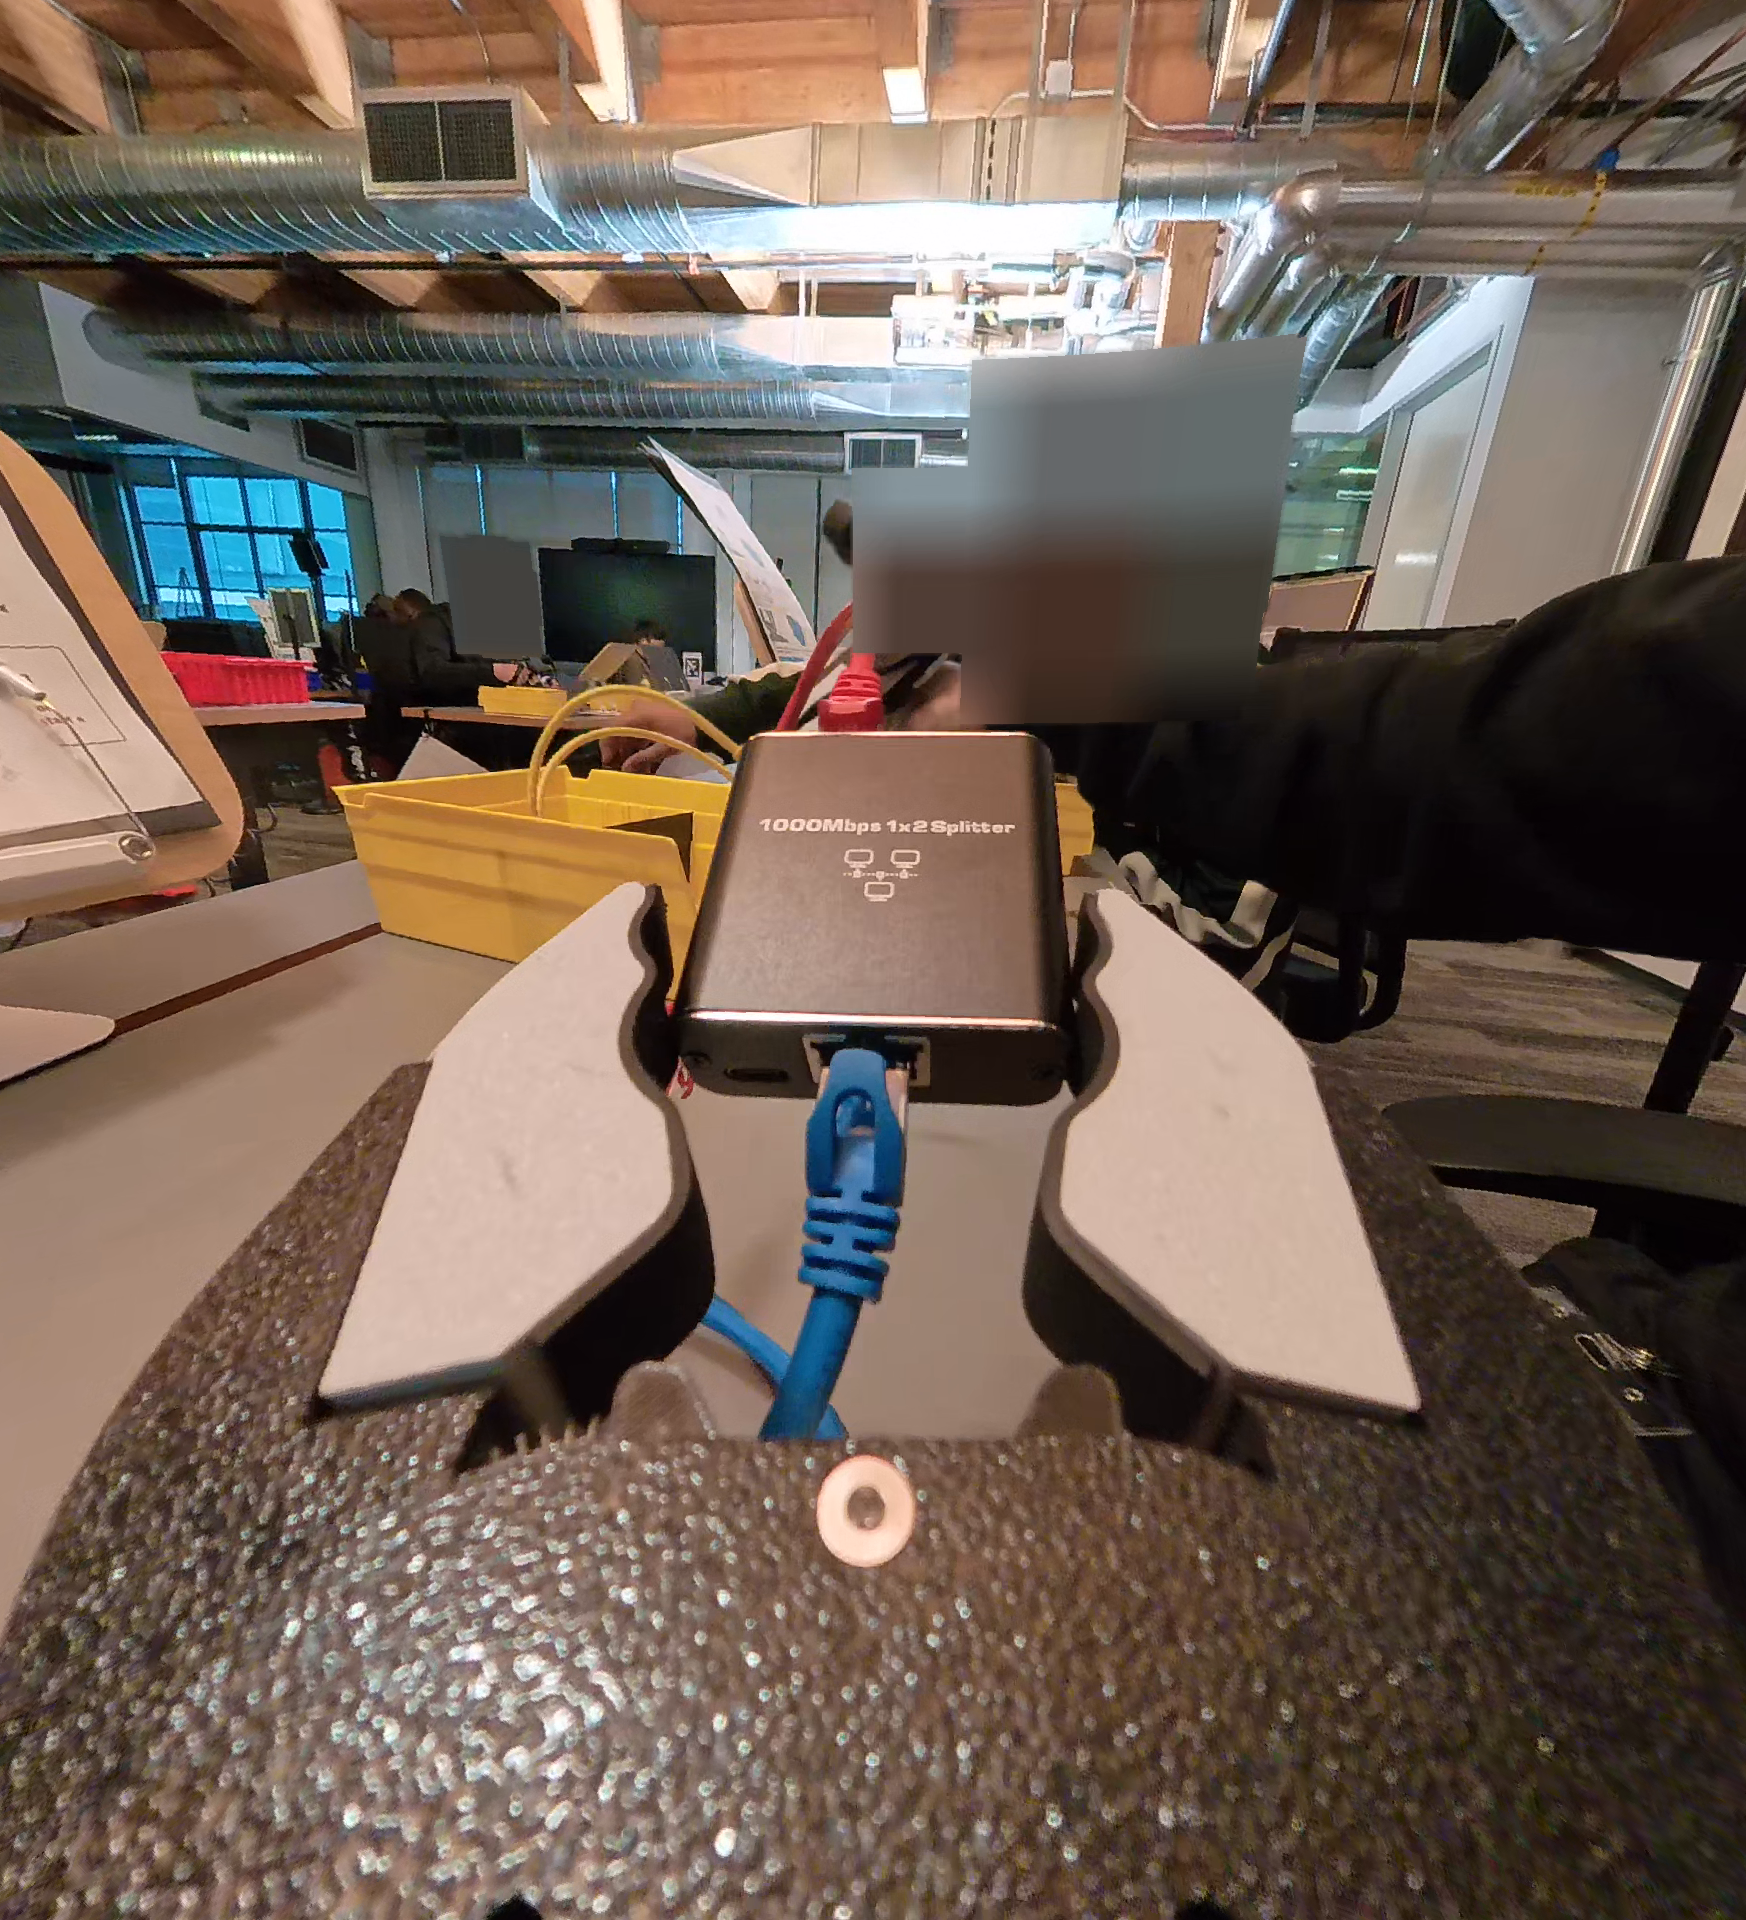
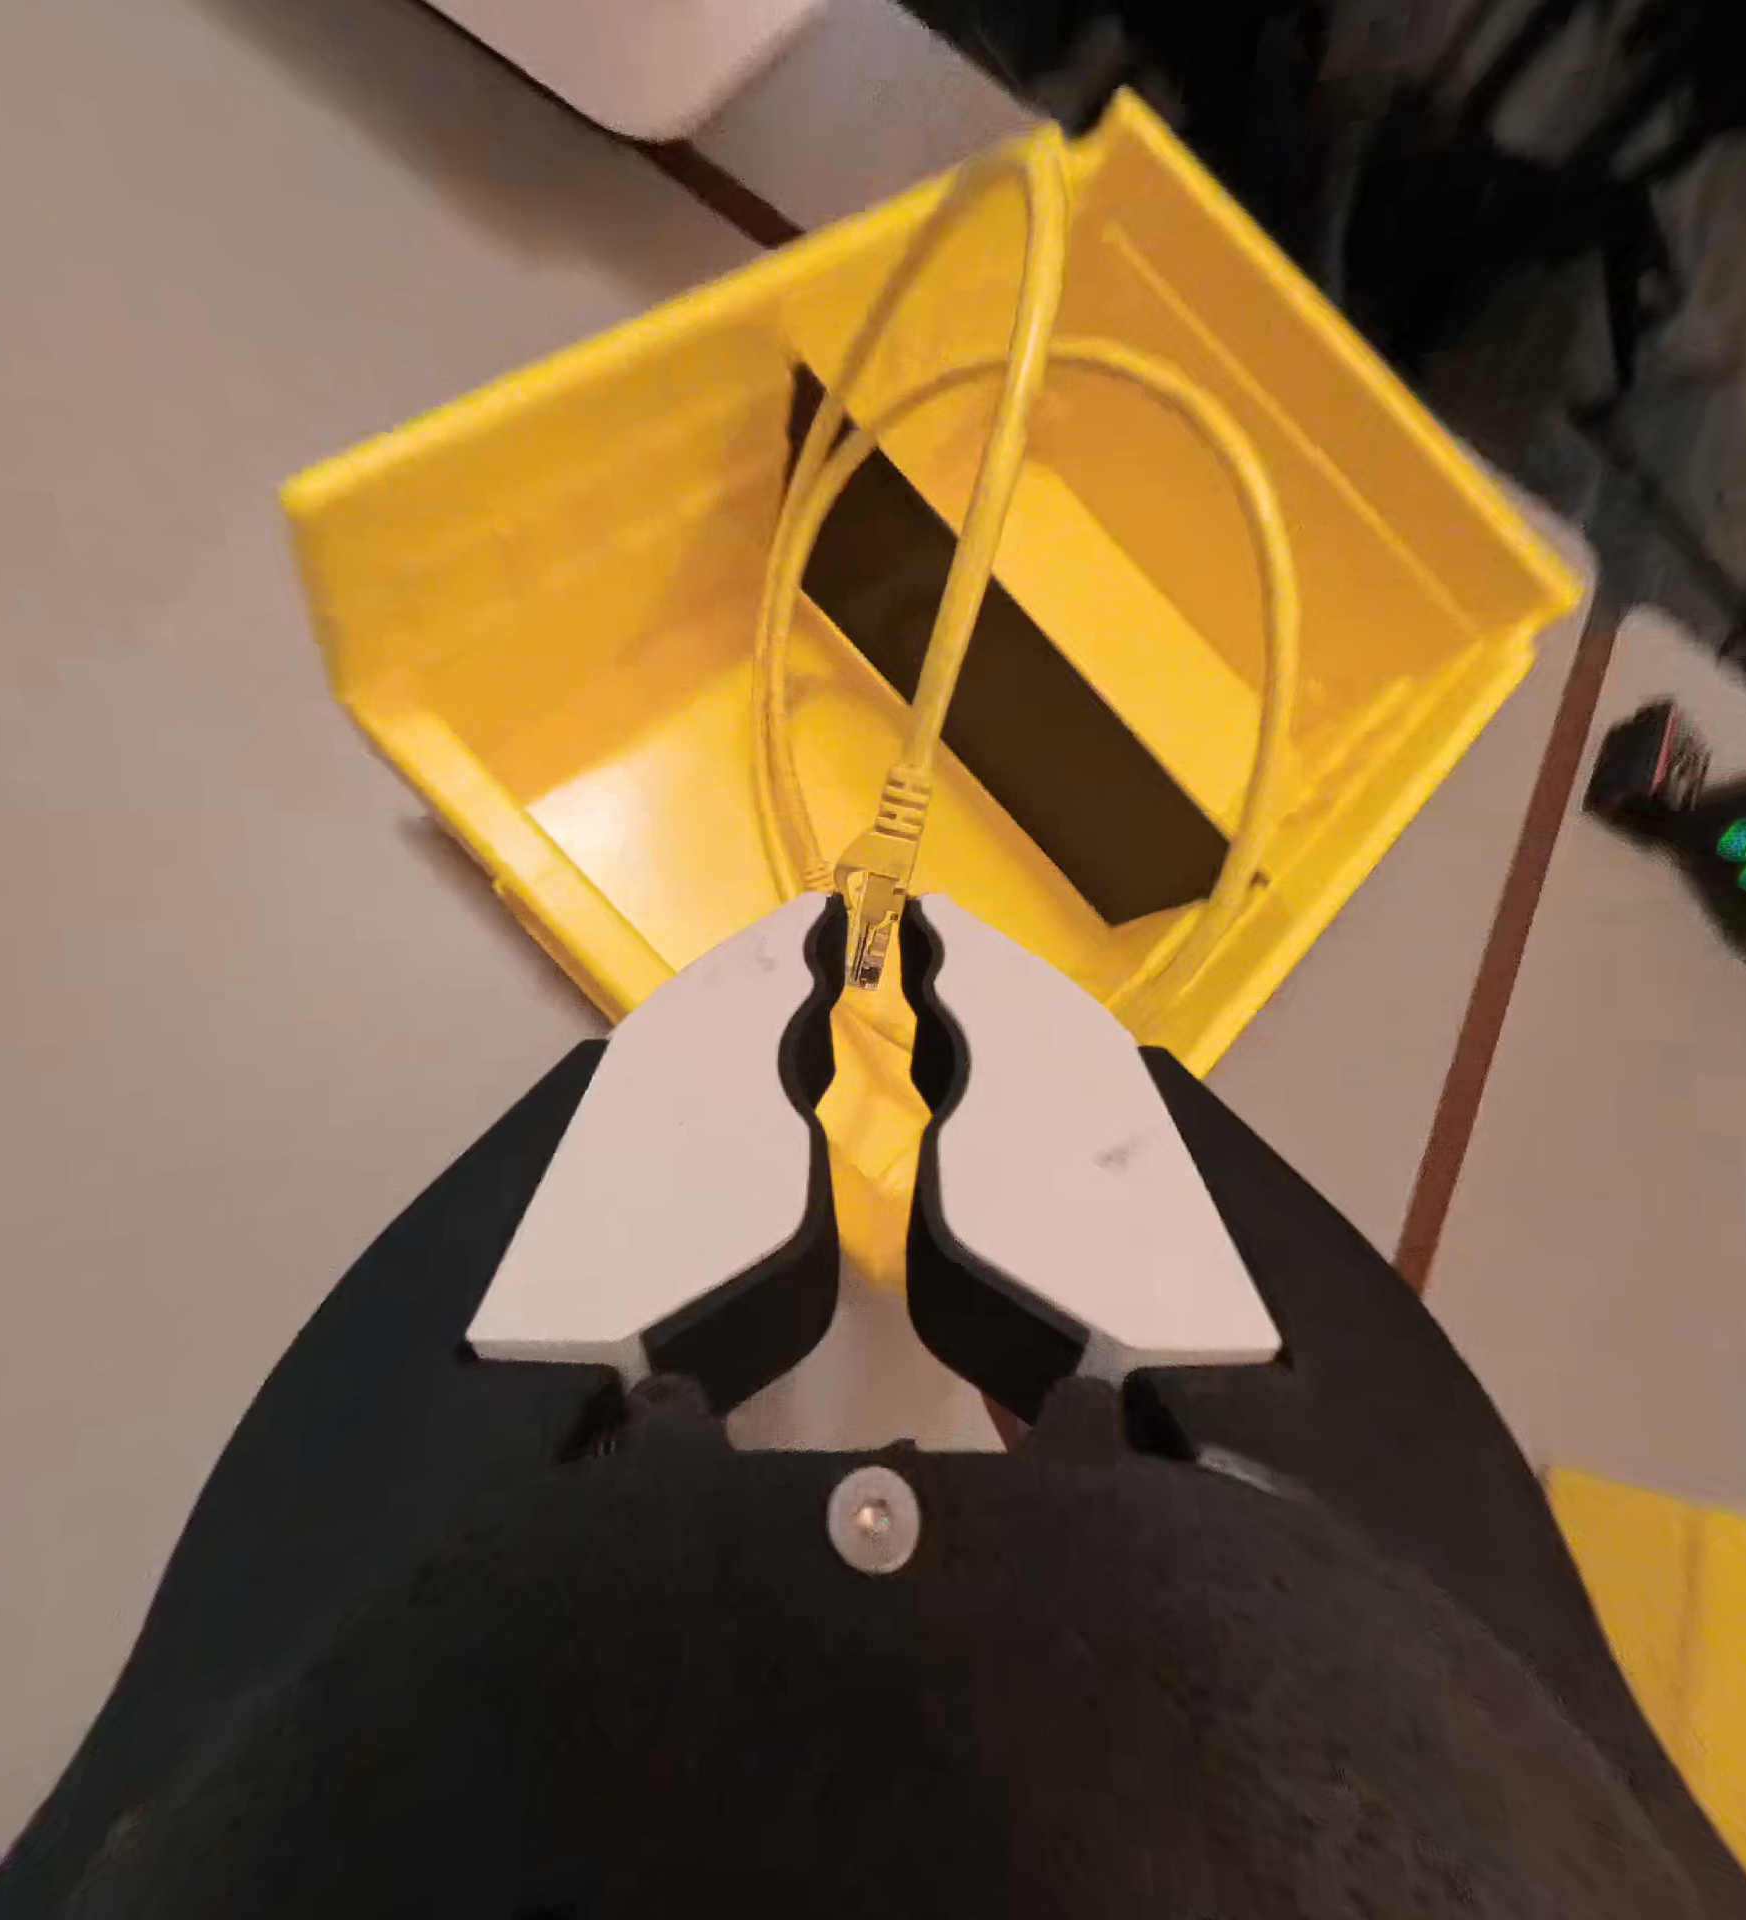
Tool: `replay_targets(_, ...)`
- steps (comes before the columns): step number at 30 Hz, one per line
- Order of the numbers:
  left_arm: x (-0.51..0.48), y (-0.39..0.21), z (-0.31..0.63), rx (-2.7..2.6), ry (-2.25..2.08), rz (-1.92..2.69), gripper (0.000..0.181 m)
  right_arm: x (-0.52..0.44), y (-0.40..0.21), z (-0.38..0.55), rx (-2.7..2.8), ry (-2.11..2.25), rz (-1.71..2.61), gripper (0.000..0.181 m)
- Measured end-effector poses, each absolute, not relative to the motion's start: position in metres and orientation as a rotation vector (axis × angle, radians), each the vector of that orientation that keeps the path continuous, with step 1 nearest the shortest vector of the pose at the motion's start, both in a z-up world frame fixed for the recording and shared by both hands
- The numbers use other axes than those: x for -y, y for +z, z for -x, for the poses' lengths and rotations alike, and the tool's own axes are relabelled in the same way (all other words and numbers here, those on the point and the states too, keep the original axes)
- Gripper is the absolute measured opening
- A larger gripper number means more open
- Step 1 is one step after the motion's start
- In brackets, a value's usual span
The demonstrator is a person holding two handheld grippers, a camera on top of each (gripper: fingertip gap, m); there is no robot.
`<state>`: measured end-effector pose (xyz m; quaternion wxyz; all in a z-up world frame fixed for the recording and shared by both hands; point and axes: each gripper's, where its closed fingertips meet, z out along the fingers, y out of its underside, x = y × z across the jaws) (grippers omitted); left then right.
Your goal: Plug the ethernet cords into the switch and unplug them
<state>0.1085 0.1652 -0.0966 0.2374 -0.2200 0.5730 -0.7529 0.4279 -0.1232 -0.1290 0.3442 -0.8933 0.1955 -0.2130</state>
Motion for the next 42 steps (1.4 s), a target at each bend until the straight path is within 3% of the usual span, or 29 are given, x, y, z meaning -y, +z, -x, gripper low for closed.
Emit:
replay_targets(8,-0.168,-0.099,-0.110,-1.567,-2.063,0.622,0.074,0.132,-0.186,-0.442,-0.912,-0.439,2.369,0.013)
replay_targets(14,-0.168,-0.104,-0.115,-1.589,-2.020,0.651,0.074,0.125,-0.193,-0.432,-0.939,-0.407,2.390,0.078)
replay_targets(20,-0.167,-0.111,-0.123,-1.617,-1.884,0.678,0.073,0.099,-0.131,-0.395,-0.867,-0.434,2.051,0.094)
replay_targets(24,-0.158,-0.115,-0.128,-1.639,-1.807,0.673,0.074,0.023,-0.084,-0.294,-0.678,-0.001,1.686,0.091)
replay_targets(30,-0.147,-0.115,-0.129,-1.661,-1.693,0.622,0.073,-0.070,-0.089,-0.166,-0.623,0.568,1.383,0.074)
replay_targets(38,-0.136,-0.124,-0.134,-1.738,-1.457,0.571,0.073,-0.120,-0.105,-0.150,-0.800,0.779,1.064,0.037)
replay_targets(42,-0.128,-0.135,-0.138,-1.802,-1.339,0.543,0.074,-0.125,-0.111,-0.148,-0.826,0.793,1.032,0.032)
